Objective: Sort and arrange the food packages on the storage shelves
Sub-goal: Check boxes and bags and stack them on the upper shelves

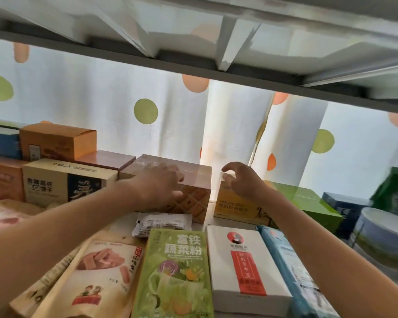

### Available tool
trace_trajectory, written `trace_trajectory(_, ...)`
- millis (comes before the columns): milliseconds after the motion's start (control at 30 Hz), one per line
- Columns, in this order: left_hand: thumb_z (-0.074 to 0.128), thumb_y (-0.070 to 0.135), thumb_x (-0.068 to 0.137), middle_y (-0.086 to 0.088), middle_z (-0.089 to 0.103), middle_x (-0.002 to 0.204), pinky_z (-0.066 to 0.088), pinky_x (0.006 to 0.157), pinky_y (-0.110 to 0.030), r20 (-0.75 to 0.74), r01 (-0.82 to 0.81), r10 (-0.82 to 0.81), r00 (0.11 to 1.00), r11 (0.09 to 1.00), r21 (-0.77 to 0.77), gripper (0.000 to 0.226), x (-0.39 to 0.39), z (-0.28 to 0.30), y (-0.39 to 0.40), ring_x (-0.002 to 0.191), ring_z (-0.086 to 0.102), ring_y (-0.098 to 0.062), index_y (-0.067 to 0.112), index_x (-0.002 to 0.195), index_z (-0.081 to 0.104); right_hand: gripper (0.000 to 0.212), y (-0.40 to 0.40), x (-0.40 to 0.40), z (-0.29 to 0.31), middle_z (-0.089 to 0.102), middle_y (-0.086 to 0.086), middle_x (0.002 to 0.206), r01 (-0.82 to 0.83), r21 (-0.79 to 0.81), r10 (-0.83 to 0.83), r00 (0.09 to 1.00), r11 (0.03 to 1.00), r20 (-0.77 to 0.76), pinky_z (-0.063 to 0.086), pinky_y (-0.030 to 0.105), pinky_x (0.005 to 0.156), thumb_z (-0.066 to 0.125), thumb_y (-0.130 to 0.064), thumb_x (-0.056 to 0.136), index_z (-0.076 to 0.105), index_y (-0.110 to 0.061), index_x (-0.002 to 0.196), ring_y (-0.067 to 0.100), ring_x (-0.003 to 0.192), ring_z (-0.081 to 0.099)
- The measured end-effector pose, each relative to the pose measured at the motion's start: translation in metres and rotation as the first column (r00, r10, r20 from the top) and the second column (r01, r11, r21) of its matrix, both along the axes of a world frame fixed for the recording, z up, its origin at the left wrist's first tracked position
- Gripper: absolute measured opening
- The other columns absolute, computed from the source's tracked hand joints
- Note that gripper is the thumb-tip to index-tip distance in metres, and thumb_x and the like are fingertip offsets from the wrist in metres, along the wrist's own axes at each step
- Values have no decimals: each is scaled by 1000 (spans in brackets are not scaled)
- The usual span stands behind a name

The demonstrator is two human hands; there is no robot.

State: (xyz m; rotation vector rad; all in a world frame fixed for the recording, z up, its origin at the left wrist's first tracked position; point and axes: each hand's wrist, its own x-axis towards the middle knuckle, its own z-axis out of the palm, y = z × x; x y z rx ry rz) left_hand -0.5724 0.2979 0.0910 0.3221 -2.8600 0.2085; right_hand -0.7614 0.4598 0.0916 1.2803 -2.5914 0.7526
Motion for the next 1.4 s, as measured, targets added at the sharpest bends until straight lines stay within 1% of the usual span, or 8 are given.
trace_trajectory(167,53,46,97,3,51,136,39,108,-39,-1,77,-77,997,996,-38,46,-14,-17,43,125,47,-18,22,136,47,85,26,-36,4,47,2,151,31,188,-52,993,982,105,45,39,102,72,-64,81,42,-24,149,26,132,50)
trace_trajectory(300,53,43,97,1,47,142,40,108,-39,6,52,-52,999,998,-46,53,-23,-23,56,128,45,-20,21,144,40,104,37,-67,7,44,2,152,1,304,-53,985,953,162,44,36,104,87,-49,70,32,-26,155,26,133,48)
trace_trajectory(600,51,40,98,1,21,155,42,108,-34,18,-69,69,997,997,15,46,-26,-39,72,136,37,-20,21,139,46,87,41,-87,-4,56,-4,120,-77,256,42,989,964,139,55,40,94,86,-51,61,48,-28,136,21,107,58)
trace_trajectory(800,57,43,96,0,20,161,36,114,-37,62,-114,107,992,985,127,42,-24,-25,73,147,25,-20,19,130,54,62,44,-60,18,67,-2,97,-130,176,147,985,976,-89,60,41,82,88,-48,64,63,-23,115,19,87,66)
trace_trajectory(967,63,38,93,3,40,151,40,105,-29,-89,-85,113,990,959,270,41,-11,-7,82,131,44,-18,20,129,57,56,60,-18,48,68,-1,96,-83,84,103,960,993,-260,56,44,87,88,-47,66,66,-21,110,21,88,63)
trace_trajectory(1067,67,40,91,2,37,154,34,113,-33,-209,-19,98,973,937,349,63,0,0,86,139,39,-18,20,146,42,54,75,11,64,68,-4,94,-79,-16,73,970,997,-233,56,44,86,88,-47,64,66,-24,108,20,83,64)
trace_trajectory(1267,79,76,51,7,52,139,49,102,-48,-437,221,123,891,722,655,112,49,6,98,125,54,-17,33,145,35,65,112,104,93,68,0,104,-115,-122,124,990,986,64,50,23,64,92,-35,66,63,-22,123,17,82,68)
trace_trajectory(1400,95,56,46,7,67,115,60,84,-45,-514,421,113,850,440,793,105,102,4,110,102,69,-15,29,135,46,76,132,176,99,68,3,115,-92,-126,119,967,988,224,59,31,72,94,-34,63,62,-27,132,22,88,71)
